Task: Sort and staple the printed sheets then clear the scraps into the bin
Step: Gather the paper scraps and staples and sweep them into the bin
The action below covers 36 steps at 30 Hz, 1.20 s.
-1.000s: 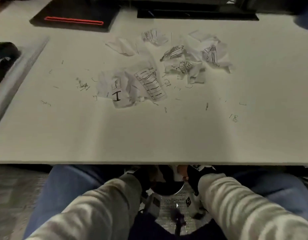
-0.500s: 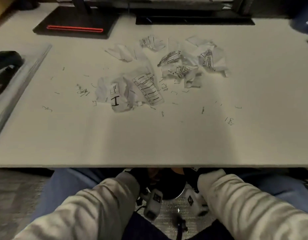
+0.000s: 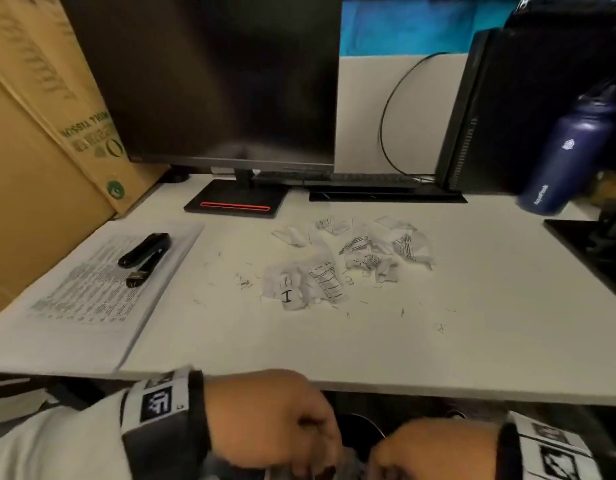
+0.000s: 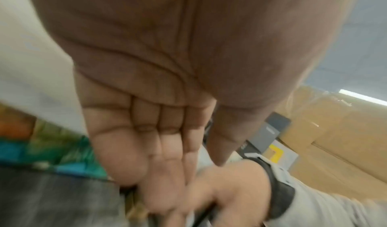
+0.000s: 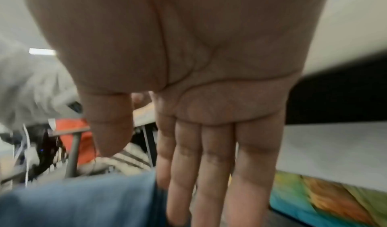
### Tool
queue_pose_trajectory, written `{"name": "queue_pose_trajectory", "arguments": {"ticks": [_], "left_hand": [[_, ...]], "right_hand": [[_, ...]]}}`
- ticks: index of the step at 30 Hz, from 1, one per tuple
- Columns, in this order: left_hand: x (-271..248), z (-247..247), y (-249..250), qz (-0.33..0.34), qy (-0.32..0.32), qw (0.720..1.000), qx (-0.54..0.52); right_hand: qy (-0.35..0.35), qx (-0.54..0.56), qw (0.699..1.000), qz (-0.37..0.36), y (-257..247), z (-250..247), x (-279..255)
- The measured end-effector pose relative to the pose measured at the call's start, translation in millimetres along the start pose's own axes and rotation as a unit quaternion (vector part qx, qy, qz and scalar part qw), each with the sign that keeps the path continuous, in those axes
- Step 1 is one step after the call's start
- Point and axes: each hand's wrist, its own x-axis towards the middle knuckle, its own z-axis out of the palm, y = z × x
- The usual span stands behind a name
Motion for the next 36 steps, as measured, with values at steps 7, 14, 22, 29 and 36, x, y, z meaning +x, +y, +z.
{"name": "queue_pose_trajectory", "arguments": {"ticks": [7, 14, 22, 29, 36], "left_hand": [[38, -117, -35, -0.121, 0.253, 0.947, 0.159], [82, -123, -40, -0.248, 0.207, 0.926, 0.194], [89, -135, -50, -0.226, 0.238, 0.936, 0.125], [71, -205, -53, -0.265, 0.273, 0.922, 0.068], [102, -236, -54, -0.219, 0.299, 0.927, 0.046]], "right_hand": [[0.204, 0.041, 0.978, 0.025, -22, -110, -89], [0.403, -0.044, 0.886, 0.226, 75, -196, -34], [0.37, -0.037, 0.873, 0.316, 86, -217, 7], [0.373, -0.085, 0.874, 0.3, 90, -225, 19], [0.425, -0.141, 0.857, 0.256, 99, -237, 22]]}}
